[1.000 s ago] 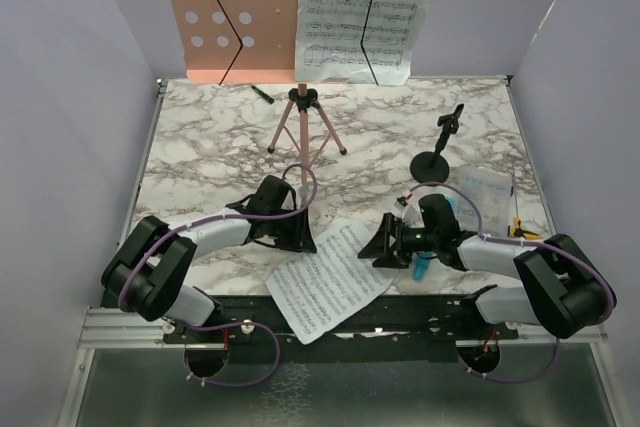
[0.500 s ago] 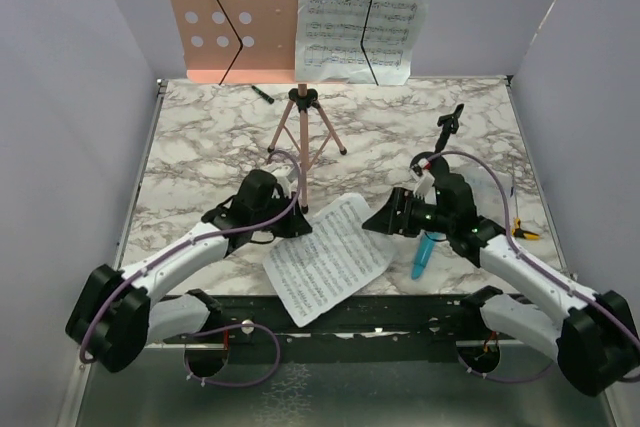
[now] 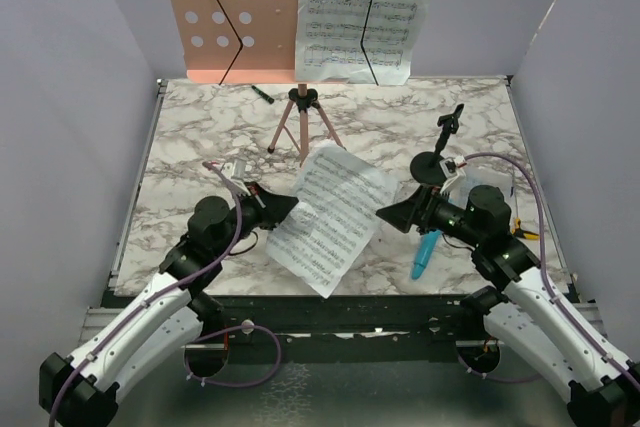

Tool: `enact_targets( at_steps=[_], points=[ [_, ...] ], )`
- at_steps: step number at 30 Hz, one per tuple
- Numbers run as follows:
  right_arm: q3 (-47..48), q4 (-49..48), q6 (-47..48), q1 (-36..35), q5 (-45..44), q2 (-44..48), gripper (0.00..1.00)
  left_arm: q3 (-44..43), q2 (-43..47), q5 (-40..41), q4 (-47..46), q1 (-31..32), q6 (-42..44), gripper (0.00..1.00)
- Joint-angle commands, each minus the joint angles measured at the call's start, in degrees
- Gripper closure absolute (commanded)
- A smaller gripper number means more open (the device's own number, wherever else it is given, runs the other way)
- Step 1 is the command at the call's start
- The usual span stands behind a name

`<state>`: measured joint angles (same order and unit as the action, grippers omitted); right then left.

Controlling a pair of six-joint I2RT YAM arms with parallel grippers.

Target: Set up the instrument practice props

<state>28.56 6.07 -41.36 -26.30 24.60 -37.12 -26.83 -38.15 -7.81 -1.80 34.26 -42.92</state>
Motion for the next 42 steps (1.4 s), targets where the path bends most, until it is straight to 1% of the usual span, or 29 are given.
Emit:
enact_targets(
  at_steps=[1, 4, 7, 13, 16, 19, 24, 28, 31, 34, 38, 42],
  points=[
    [0.84, -3.45, -0.24, -0.15, 1.71, 0.08, 0.15, 4.52, 6.76, 8.54, -7.98, 0.13, -10.53, 1.00],
    [-0.26, -8.83, -0.92, -0.15, 6.77, -2.35, 0.15, 7.02, 9.36, 10.27, -11.87, 0.18, -13.71, 1.00],
    [-1.70, -15.36, -2.95, -0.15, 10.51, -4.14, 0.16, 6.98, 9.40, 10.59, -12.43, 0.17, -13.99, 1.00],
    [-2.13, -22.63, -5.36, -1.07, 12.21, -8.15, 0.19, 5.85, 7.33, 10.53, -12.76, 0.15, -14.53, 1.00],
    [-2.32, -26.63, -6.56, -2.73, 11.39, -10.26, 0.23, 5.65, 6.40, 10.45, -13.72, 0.19, -15.10, 1.00],
    [-0.88, -29.16, -6.64, -5.67, 8.31, -13.55, 0.26, 5.69, 5.63, 11.07, -14.27, 0.13, -15.86, 1.00],
    [4.02, -30.29, -3.72, -11.52, 2.20, -20.71, 0.32, 6.26, 4.78, 11.79, -16.71, 0.16, -17.30, 1.00],
    [4.58, -34.43, -4.26, -12.76, 0.15, -23.82, 0.42, 6.25, 4.87, 11.67, -16.98, 0.19, -17.96, 1.00],
    [5.00, -36.54, -4.51, -12.97, -0.49, -24.48, 0.51, 6.51, 5.22, 11.67, -16.92, 0.18, -18.29, 1.00],
    [5.32, -37.01, -4.65, -13.24, -1.31, -24.55, 0.61, 6.93, 5.68, 11.81, -16.92, 0.19, -18.67, 1.00],
    [5.29, -36.80, -4.54, -13.25, -1.51, -24.65, 0.77, 7.56, 6.29, 12.32, -17.07, 0.10, -19.02, 1.00],
    [5.28, -35.43, -4.05, -13.25, -1.51, -24.44, 0.86, 7.67, 6.51, 12.30, -17.07, 0.16, -19.06, 1.00]
  ],
)
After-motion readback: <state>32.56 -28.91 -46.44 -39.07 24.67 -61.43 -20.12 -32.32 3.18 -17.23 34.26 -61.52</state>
